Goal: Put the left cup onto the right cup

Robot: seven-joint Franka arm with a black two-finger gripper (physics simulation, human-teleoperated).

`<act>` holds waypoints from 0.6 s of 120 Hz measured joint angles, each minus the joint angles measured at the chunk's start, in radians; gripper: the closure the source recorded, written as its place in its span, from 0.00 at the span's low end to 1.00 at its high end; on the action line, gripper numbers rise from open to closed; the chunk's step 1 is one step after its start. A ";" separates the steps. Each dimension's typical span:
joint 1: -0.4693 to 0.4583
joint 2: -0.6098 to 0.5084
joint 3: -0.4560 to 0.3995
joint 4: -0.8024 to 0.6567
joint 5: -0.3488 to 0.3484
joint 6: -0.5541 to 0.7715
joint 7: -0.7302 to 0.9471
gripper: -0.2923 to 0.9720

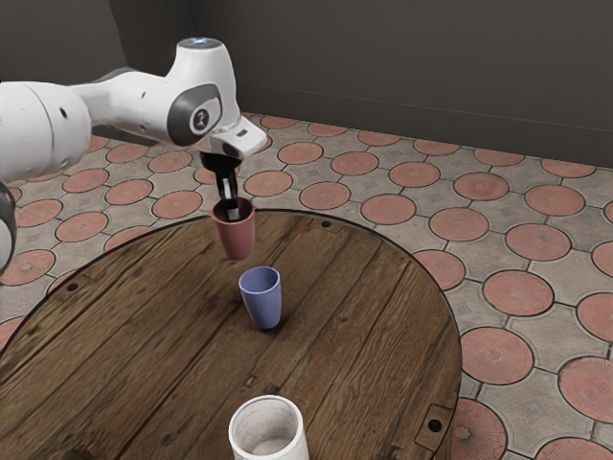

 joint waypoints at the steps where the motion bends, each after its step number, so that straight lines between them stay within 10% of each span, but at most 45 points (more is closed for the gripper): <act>1: -0.003 0.000 0.000 0.001 0.000 -0.001 -0.001 0.85; 72: -0.077 -0.001 0.000 -0.030 -0.009 -0.027 -0.043 0.85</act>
